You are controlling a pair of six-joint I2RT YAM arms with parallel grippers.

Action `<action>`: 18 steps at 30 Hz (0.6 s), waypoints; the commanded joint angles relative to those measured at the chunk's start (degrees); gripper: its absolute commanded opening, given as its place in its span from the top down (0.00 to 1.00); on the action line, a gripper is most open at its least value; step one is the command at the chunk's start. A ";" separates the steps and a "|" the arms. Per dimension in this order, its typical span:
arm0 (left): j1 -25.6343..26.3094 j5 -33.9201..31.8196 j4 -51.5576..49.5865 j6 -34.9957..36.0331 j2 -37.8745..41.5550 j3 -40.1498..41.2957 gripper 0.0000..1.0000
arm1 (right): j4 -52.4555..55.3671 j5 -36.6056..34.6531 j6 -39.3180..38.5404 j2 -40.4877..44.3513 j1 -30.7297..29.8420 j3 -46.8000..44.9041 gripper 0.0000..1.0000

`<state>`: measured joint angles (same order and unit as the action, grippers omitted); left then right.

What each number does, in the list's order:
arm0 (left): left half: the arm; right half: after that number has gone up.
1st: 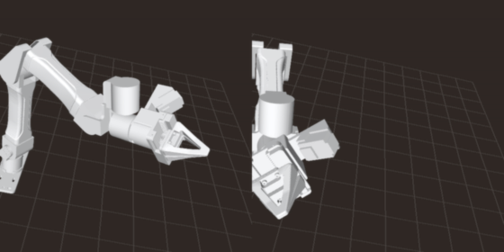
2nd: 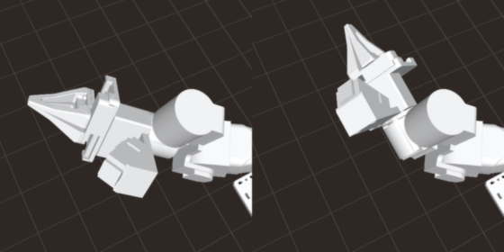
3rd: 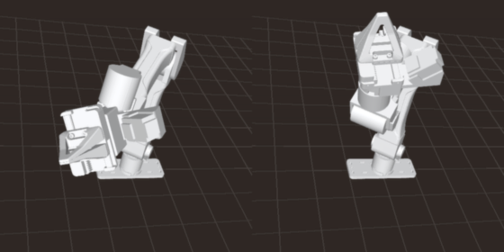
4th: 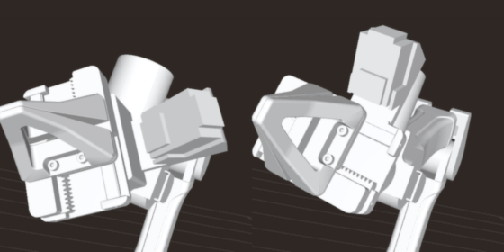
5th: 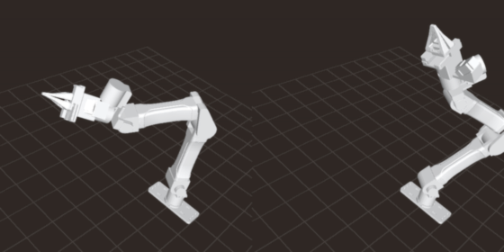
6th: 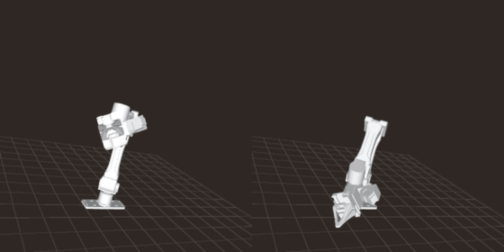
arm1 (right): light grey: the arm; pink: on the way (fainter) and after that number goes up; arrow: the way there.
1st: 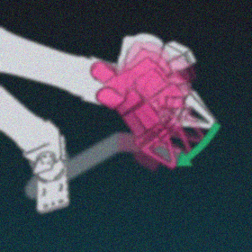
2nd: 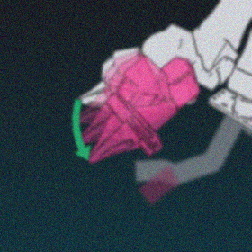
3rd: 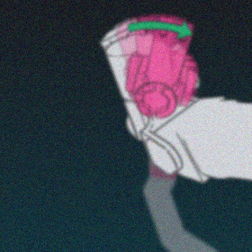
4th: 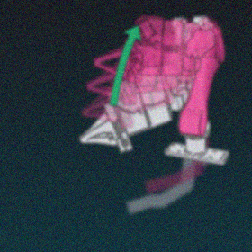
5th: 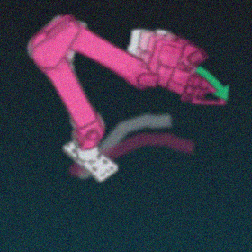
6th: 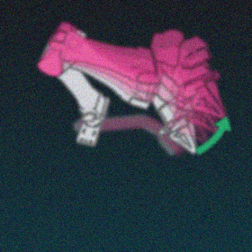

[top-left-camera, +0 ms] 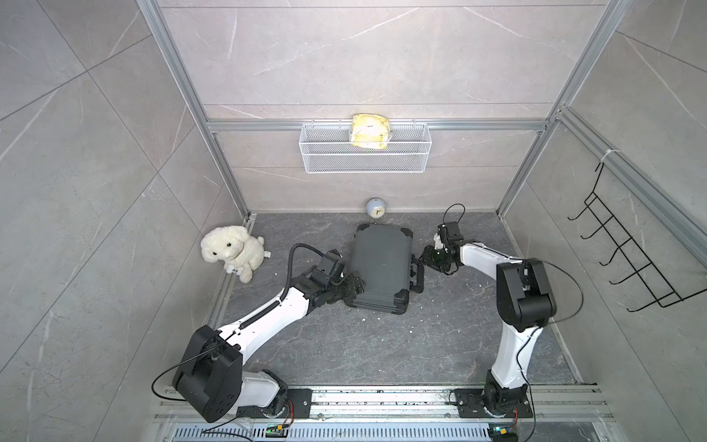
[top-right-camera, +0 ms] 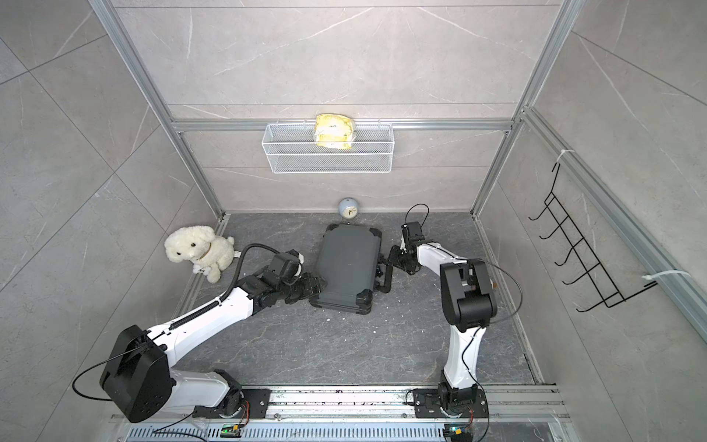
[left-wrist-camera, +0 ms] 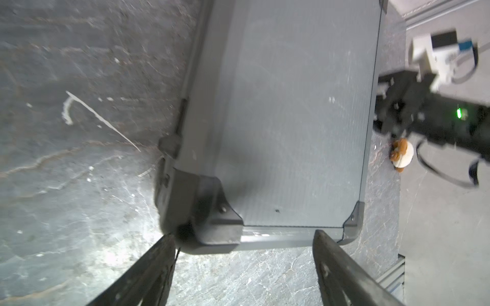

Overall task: Open the poker set cases
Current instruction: Adjust the poker set case at the center of the board.

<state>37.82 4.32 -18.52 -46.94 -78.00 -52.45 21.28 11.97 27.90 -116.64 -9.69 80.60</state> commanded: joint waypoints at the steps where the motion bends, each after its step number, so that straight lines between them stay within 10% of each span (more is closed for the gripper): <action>1: 3.58 -2.12 -0.84 -3.86 -0.35 1.59 0.17 | 7.09 -2.11 -2.69 -3.53 0.11 7.35 0.48; 11: 7.00 1.35 11.67 -10.95 -1.75 9.52 0.18 | 25.05 -5.97 -10.95 -15.54 -2.00 29.09 0.41; 18: 7.00 1.00 15.53 -13.63 -6.07 10.29 0.18 | 27.73 -9.59 -13.63 -16.58 -4.26 27.09 0.40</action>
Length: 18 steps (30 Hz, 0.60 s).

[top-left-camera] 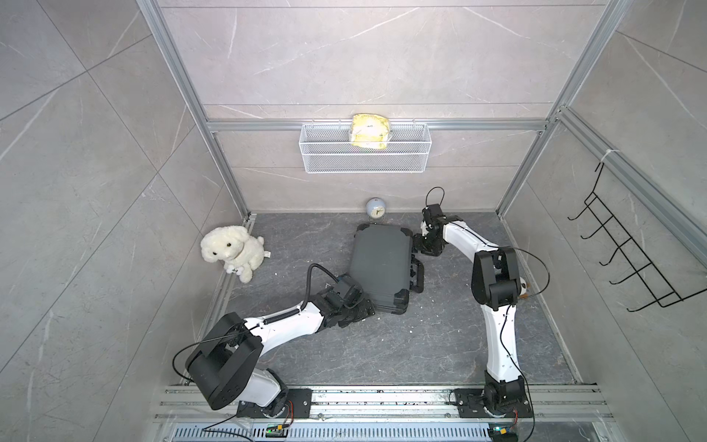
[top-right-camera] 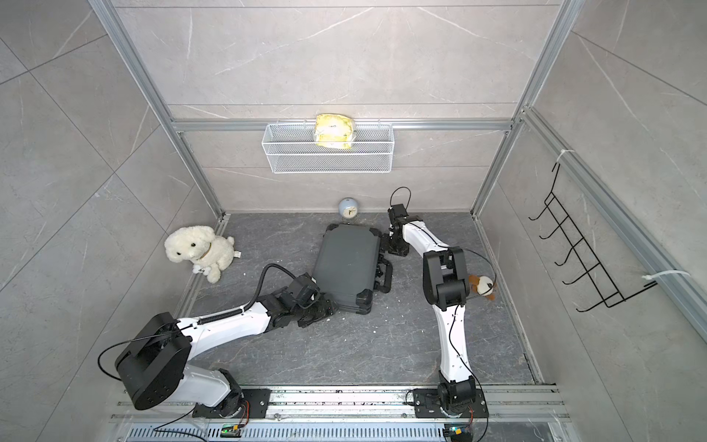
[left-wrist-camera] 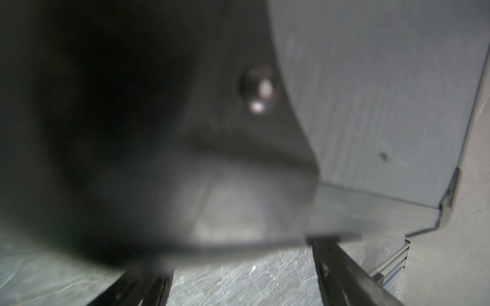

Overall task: Open the poker set cases
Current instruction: Adjust the poker set case at the center of the board.

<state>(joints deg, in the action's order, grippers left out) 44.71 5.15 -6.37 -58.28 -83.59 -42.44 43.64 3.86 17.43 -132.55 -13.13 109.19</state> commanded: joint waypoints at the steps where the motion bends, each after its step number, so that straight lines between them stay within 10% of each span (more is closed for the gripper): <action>1: 0.03 -0.46 3.01 -2.60 -0.44 0.47 0.18 | 5.16 -1.42 -3.33 -0.53 -0.90 -2.12 0.39; 18: -16.06 0.61 -1.91 2.97 -2.41 -1.64 0.18 | -0.98 10.93 -6.41 7.40 -7.78 -17.22 0.43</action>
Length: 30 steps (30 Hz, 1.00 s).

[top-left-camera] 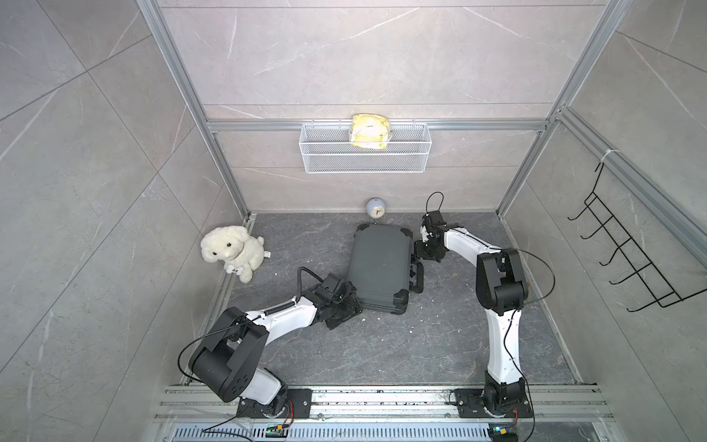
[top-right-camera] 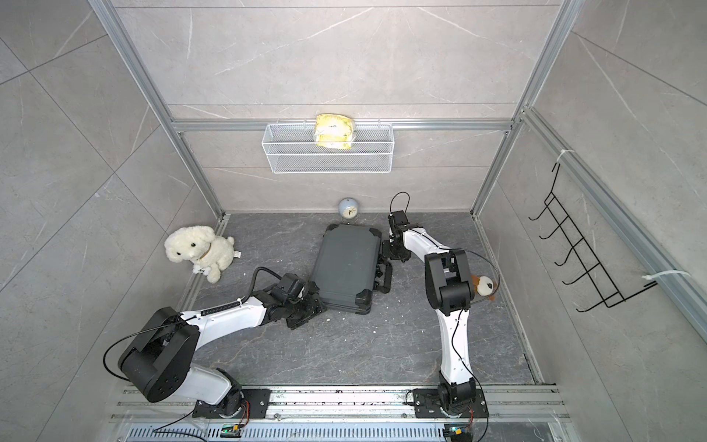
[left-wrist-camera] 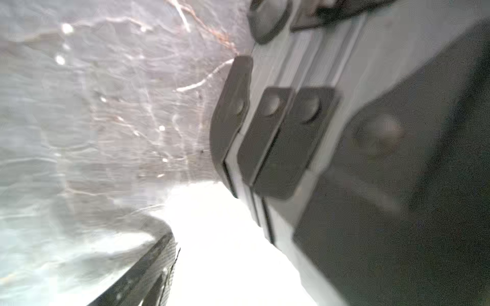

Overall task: Open the poker set cases
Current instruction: Adjust the poker set case at the center of the board.

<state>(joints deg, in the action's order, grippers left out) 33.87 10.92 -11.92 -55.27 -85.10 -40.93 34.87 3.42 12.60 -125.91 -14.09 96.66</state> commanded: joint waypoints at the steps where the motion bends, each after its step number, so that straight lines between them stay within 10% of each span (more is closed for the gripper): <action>1: -6.06 -5.04 3.41 0.13 -0.73 -3.22 0.18 | 7.52 11.60 -1.45 1.44 -7.31 -5.57 0.43; 21: -29.68 -1.29 -6.27 12.51 2.63 -9.18 0.16 | 1.02 14.92 4.37 11.23 -26.16 -13.91 0.45; 30: -36.26 10.45 -4.09 13.67 9.63 -8.46 0.12 | -7.16 14.21 5.56 29.01 -12.11 -23.18 0.19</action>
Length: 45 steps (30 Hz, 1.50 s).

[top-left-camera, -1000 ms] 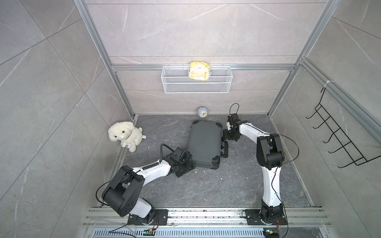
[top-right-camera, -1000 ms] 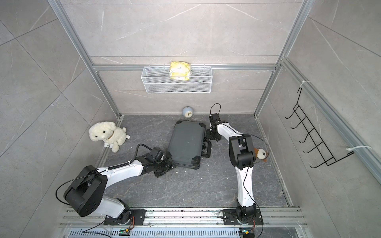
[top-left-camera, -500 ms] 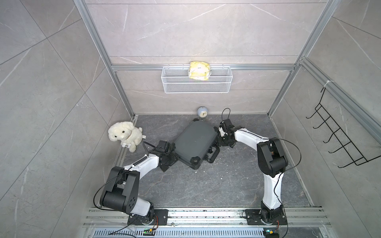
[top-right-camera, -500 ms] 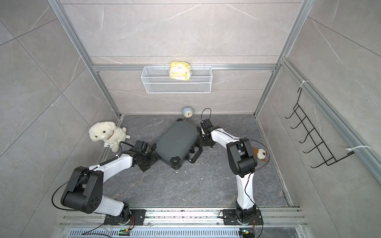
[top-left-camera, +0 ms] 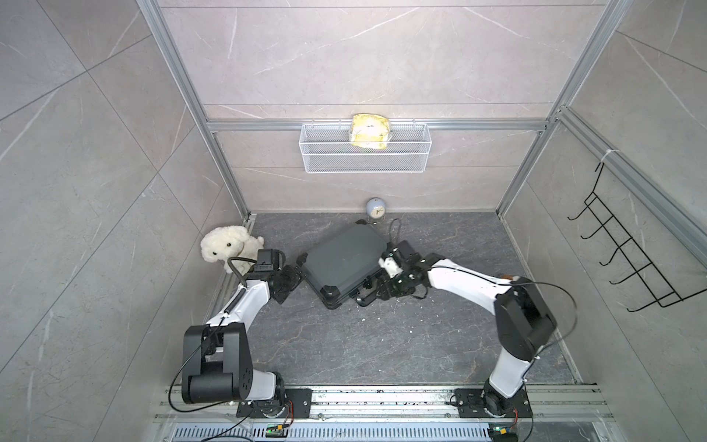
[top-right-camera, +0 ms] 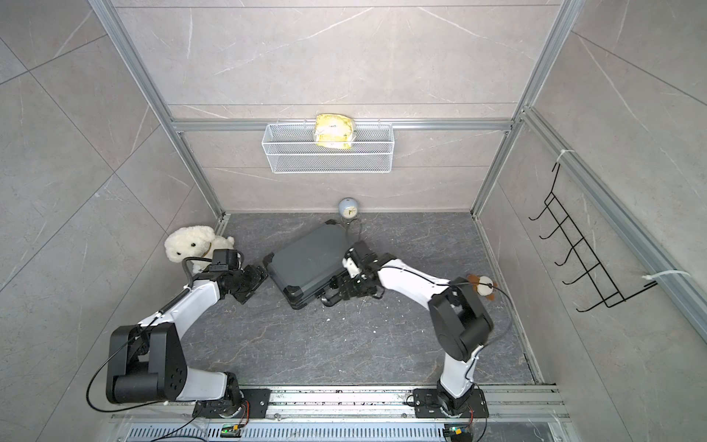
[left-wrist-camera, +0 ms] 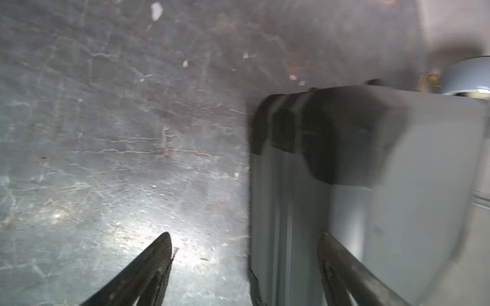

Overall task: Open the poker set cases
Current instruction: Adjust the poker set case at the center of the board.

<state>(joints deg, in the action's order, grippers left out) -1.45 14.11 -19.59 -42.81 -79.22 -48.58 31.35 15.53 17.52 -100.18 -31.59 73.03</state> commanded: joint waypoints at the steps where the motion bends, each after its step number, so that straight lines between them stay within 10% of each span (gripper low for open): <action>1: -1.50 8.68 4.94 0.02 4.65 0.12 0.11 | -3.56 3.38 0.25 2.43 7.03 2.02 0.15; 18: -1.63 18.61 22.32 -5.20 -10.60 -0.57 0.09 | -3.67 12.13 1.55 -31.59 10.76 38.55 0.02; 45: 5.90 29.57 25.25 1.02 -28.74 -16.75 0.11 | -27.31 12.49 11.28 -6.28 -4.62 -0.74 0.10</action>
<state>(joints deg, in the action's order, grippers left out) -1.87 30.76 1.87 -42.54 -106.17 -64.14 3.20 15.51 26.74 -110.76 -27.83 75.02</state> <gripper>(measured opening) 0.891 0.903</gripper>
